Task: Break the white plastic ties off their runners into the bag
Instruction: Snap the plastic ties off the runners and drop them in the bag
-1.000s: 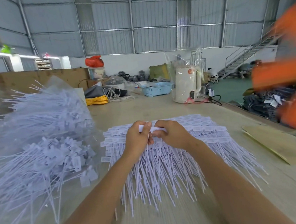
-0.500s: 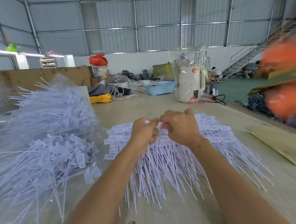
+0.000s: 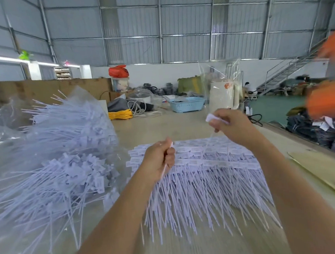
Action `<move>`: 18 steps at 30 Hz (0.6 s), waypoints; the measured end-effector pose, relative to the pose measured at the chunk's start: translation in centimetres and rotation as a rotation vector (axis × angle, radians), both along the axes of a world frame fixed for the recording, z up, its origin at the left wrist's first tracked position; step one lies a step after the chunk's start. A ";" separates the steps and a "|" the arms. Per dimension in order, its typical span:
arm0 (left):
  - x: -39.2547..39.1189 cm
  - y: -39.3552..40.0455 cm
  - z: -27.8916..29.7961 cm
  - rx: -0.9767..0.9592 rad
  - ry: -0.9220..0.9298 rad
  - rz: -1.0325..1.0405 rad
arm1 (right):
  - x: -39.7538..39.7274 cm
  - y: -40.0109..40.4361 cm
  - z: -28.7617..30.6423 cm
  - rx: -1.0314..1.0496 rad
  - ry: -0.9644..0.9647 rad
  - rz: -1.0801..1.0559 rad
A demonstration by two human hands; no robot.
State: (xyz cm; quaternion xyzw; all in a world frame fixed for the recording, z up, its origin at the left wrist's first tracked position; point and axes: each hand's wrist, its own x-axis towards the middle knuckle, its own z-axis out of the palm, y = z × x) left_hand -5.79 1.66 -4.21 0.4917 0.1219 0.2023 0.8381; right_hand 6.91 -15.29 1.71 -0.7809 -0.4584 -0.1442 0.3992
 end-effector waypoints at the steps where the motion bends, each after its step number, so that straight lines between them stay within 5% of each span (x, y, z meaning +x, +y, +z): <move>1: 0.3 -0.2 -0.4 0.040 0.005 0.063 | -0.5 0.1 0.7 0.030 0.040 0.049; 6: 0.8 -1.0 -0.9 0.144 0.020 0.126 | -2.1 0.7 1.8 0.159 0.503 0.374; 10: 1.2 -1.6 -0.6 0.115 0.033 0.128 | -3.5 3.6 -1.5 -0.196 0.227 0.259; 18: 1.4 -1.8 -2.0 0.474 -0.020 0.294 | -3.1 5.2 -5.2 -0.080 0.154 0.243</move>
